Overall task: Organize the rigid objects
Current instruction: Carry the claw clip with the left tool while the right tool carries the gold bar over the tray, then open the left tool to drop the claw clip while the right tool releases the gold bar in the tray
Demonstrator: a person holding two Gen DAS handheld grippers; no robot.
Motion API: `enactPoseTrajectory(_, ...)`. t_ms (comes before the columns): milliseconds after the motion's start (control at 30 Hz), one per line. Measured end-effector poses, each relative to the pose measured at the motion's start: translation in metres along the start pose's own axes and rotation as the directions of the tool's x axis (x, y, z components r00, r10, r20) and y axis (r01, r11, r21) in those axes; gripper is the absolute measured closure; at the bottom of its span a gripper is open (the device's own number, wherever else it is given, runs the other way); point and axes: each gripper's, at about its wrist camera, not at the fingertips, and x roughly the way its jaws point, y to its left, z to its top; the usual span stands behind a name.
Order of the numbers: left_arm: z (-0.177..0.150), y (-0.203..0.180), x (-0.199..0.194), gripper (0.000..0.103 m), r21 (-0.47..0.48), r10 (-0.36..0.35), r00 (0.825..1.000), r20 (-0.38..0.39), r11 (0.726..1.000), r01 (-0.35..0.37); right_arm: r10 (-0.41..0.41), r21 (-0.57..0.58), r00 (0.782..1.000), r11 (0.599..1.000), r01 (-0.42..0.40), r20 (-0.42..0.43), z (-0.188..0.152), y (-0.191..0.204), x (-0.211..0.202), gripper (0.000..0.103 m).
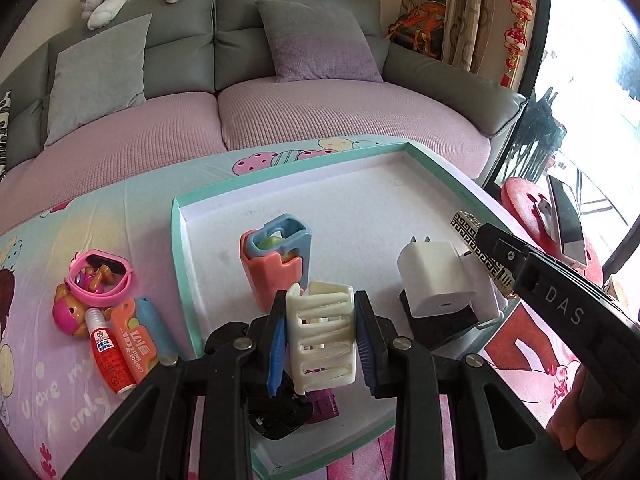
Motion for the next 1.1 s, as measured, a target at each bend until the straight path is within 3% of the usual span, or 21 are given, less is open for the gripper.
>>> enactPoseTrajectory(333,0.001,0.002,0.003,0.070,-0.021,0.004,1.000,-0.015,1.000,-0.005,-0.014,-0.031,1.000,0.999,0.015,0.003,0.000,0.006,-0.001,0.080)
enactPoseTrajectory(500,0.003,0.008,-0.003,0.053,-0.038,0.009,1.000,-0.002,0.999,-0.009,-0.028,-0.044,1.000,0.999,0.028,-0.001,0.001,0.009,0.000,0.080)
enactPoseTrajectory(567,0.004,0.011,-0.008,0.053,-0.044,0.011,1.000,0.006,0.999,-0.011,-0.029,-0.045,1.000,0.999,0.028,-0.003,0.000,0.009,0.000,0.075)
enactPoseTrajectory(667,0.005,0.017,-0.015,0.052,-0.056,0.026,0.999,0.018,0.998,-0.025,-0.033,-0.042,0.999,0.999,0.033,0.002,0.000,0.010,0.000,0.054)
enactPoseTrajectory(800,0.007,0.030,-0.026,0.050,-0.089,0.055,0.998,0.036,0.995,-0.052,-0.033,-0.037,0.999,0.999,0.033,0.009,0.001,0.010,-0.001,0.048)
enactPoseTrajectory(833,0.008,0.034,-0.029,0.047,-0.100,0.063,0.997,0.043,0.993,-0.059,-0.035,-0.039,0.999,0.999,0.035,0.010,0.000,0.010,-0.001,0.045)
enactPoseTrajectory(900,0.008,0.042,-0.035,0.029,-0.125,0.082,0.995,0.060,0.989,-0.074,-0.039,-0.042,0.999,0.998,0.039,0.009,0.000,0.011,-0.001,0.042)
enactPoseTrajectory(1100,0.009,0.067,-0.050,0.021,-0.192,0.151,0.982,0.110,0.973,-0.128,-0.040,-0.045,0.999,0.998,0.040,0.009,0.000,0.011,0.000,0.030)
